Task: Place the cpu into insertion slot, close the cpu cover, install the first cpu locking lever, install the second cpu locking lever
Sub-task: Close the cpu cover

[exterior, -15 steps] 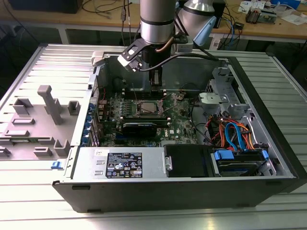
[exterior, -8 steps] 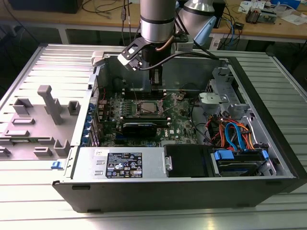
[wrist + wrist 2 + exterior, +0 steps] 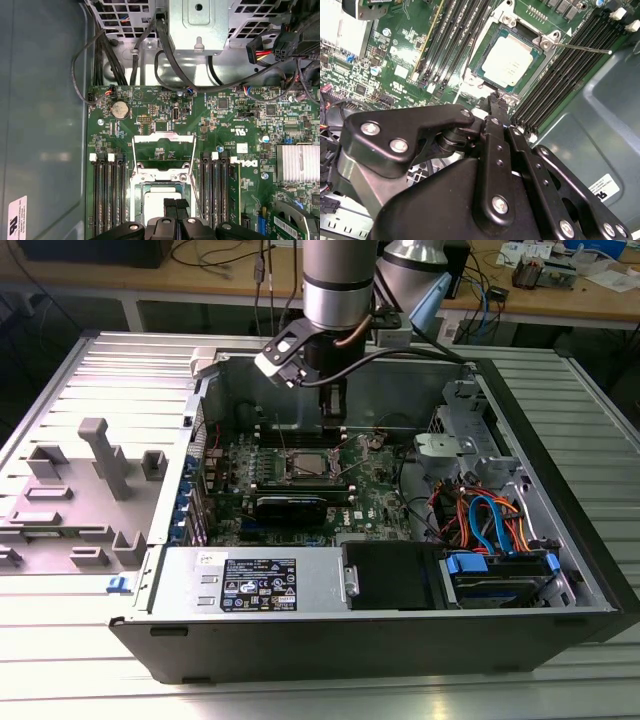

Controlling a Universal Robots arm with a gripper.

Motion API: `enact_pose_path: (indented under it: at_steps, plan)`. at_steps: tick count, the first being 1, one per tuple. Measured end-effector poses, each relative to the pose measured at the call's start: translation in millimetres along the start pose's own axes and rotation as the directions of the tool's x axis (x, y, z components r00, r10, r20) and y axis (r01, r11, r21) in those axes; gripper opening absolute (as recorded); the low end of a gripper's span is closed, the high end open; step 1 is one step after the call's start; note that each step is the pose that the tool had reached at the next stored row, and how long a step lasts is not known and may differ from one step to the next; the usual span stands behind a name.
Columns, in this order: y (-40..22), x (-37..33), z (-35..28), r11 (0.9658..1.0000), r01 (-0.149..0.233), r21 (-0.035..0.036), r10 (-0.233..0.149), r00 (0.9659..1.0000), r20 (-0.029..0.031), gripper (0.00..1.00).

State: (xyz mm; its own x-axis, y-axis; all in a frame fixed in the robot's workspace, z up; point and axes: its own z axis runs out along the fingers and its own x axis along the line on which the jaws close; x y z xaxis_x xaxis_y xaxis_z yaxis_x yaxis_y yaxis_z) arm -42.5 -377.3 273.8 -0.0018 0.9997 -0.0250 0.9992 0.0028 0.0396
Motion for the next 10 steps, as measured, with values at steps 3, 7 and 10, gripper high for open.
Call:
enact_pose_path:
  at_steps: [3, 7, 10]
  plan:
    - [1.2, 0.0, 0.0, 1.0, 0.0, 0.0, 0.0, 1.0, 0.0001, 0.11]
    - [2.1, 0.0, 0.0, 1.0, 0.0, 0.0, 0.0, 1.0, 0.0001, 0.11]
    - [2.7, 0.0, 0.1, 1.0, 0.0, 0.0001, 0.0, 1.0, 0.0001, 0.11]
